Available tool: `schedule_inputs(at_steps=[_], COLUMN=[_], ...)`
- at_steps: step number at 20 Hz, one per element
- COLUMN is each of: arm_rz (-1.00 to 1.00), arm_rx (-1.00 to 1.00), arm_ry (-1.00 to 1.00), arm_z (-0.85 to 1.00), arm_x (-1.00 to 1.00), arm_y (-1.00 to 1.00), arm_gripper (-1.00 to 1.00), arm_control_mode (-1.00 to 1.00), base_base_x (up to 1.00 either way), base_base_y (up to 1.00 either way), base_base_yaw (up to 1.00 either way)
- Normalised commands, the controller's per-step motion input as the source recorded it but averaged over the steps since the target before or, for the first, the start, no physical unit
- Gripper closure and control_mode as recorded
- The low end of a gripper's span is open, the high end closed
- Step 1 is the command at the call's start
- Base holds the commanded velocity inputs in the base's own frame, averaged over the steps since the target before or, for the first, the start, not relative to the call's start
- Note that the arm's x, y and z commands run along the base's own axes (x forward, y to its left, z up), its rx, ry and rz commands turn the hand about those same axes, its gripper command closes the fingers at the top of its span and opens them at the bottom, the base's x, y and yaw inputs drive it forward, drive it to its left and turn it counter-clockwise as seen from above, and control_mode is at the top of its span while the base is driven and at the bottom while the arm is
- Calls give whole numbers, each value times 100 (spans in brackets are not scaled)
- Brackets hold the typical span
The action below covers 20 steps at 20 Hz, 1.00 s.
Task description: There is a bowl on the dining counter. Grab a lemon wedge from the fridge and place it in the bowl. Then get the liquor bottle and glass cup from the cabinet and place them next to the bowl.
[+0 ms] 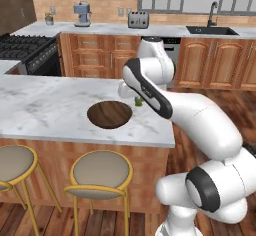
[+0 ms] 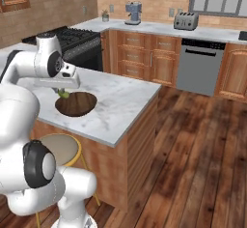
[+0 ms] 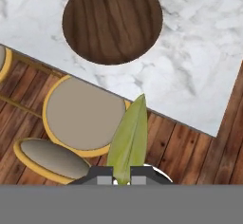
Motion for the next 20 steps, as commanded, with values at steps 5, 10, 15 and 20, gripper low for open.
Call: schedule_inputs(at_steps=[5, 10, 15, 20], arm_rz=[0, 0, 0, 0], arm_rx=[-3, -3, -4, -1], arm_ry=[4, 1, 0, 0], arm_z=[-31, -29, -30, -27], arm_x=[30, 28, 27, 30], arm_y=[21, 13, 12, 9], arm_gripper=[100, 100, 100, 100], arm_control_mode=[-100, -100, -100, -100], base_base_x=[0, 0, 0, 0], base_base_y=[0, 0, 0, 0], base_base_yaw=[0, 0, 0, 0])
